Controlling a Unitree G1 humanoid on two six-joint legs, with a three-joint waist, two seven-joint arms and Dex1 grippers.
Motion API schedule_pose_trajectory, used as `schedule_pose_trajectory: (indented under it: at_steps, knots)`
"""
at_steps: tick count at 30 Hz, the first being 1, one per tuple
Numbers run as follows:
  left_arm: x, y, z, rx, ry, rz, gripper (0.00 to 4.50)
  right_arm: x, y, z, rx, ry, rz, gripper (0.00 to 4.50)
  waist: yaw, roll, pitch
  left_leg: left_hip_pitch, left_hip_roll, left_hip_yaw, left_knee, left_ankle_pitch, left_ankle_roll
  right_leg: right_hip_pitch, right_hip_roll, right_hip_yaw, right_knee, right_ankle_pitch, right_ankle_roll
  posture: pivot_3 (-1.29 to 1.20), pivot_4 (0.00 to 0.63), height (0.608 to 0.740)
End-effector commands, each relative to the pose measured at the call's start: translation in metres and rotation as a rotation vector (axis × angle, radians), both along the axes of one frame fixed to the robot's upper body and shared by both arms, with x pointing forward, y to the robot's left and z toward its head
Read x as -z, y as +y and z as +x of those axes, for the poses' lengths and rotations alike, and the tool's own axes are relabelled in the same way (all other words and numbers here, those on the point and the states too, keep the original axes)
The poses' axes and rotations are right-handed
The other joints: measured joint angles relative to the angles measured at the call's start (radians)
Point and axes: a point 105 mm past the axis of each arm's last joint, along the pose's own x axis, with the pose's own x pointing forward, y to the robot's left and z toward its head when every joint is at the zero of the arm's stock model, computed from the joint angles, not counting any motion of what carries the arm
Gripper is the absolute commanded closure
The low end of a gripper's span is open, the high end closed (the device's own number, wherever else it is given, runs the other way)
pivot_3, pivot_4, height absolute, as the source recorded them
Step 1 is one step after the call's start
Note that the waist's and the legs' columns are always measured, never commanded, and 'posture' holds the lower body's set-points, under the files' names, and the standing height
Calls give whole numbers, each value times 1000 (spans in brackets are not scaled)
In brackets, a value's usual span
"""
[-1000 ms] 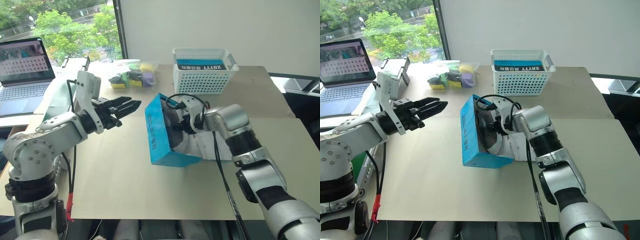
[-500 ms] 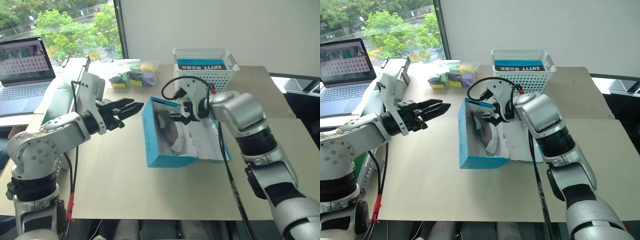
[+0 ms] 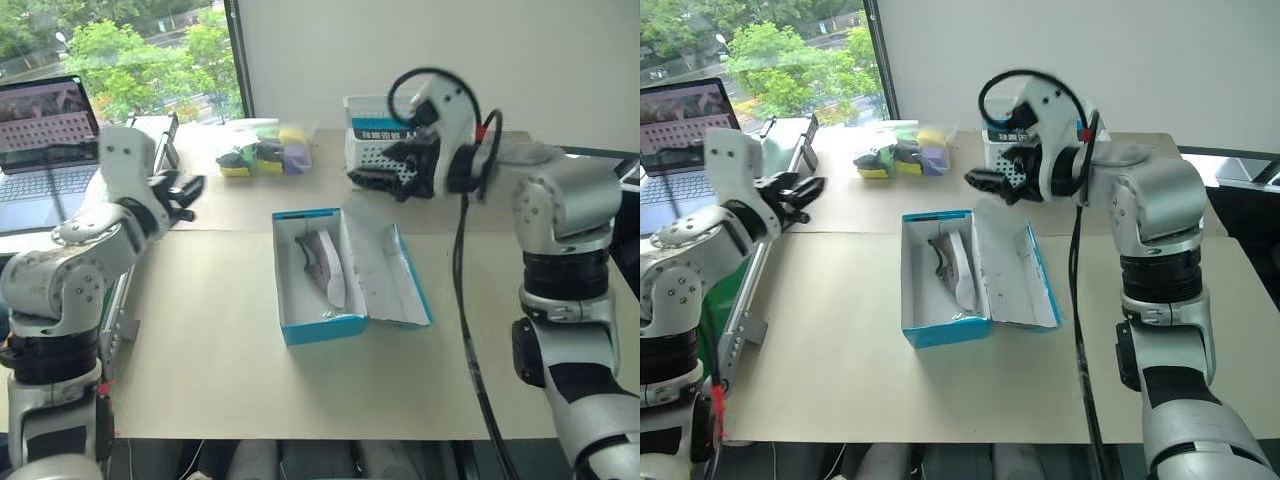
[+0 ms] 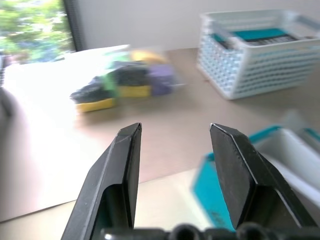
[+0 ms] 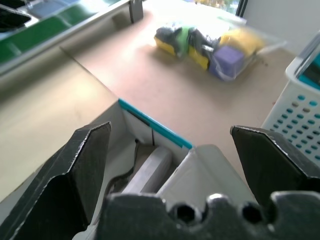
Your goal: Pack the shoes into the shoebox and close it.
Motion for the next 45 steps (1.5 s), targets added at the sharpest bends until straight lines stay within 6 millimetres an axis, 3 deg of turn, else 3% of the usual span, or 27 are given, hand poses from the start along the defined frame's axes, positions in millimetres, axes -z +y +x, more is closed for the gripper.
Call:
schedule_pose_trajectory:
  at_steps: [1,4,7,9,11,19,25,29,33,40,45]
  knots:
    - [-13,25,-18,-145,-85,32,848,-5,20,-17,-185,-118,0,0,1,0,0,-1,0,0,0,0,0,0,0,0,0,0,0,0,150,740]
    - [-9,33,-25,-219,-87,22,33,4,28,-19,-235,-130,-13,0,10,0,0,-1,0,-1,0,0,0,0,-1,-1,0,0,0,0,150,740]
    - [-5,51,-39,-336,-100,19,33,17,37,-10,-242,-161,-48,0,12,0,0,-1,-1,-1,0,0,0,0,-2,-1,1,0,0,0,150,740]
    - [7,77,-53,-472,-81,13,33,26,51,-19,-345,-77,7,0,12,0,0,-1,-1,-1,0,0,0,0,-2,-1,1,0,0,0,150,740]
    - [16,90,-60,-538,-66,-1,33,34,60,-28,-415,-29,23,0,8,0,0,0,0,-1,0,0,0,0,-2,-1,1,0,0,0,150,740]
    - [40,76,-53,-474,-27,2,33,65,68,-19,-364,-34,-29,0,19,-1,-1,0,-1,-1,0,0,-1,1,-2,-2,1,0,0,0,150,740]
    - [49,79,-47,-479,-30,4,33,62,69,-11,-294,-52,47,0,10,-1,-1,0,-1,-1,0,0,-1,0,-2,-2,2,0,0,0,150,740]
    - [57,84,-42,-461,-24,10,33,64,79,-19,-316,-35,78,0,8,-1,-1,0,-1,-1,0,0,-1,0,-2,-2,2,0,0,0,150,740]
    - [72,92,-50,-442,-12,2,33,73,94,-41,-391,1,93,0,8,-1,-1,0,0,-1,0,-1,-1,0,-2,-2,2,0,0,0,150,740]
    - [78,87,-45,-356,-19,-18,33,85,87,-47,-402,-3,21,0,18,-1,-1,1,-1,-2,0,0,-2,1,-2,-2,2,0,0,0,150,740]
    - [76,101,-41,-376,-28,-14,33,86,86,-48,-400,-8,4,0,10,-1,-1,1,0,-2,0,-1,-2,1,-2,-2,2,0,0,0,150,740]
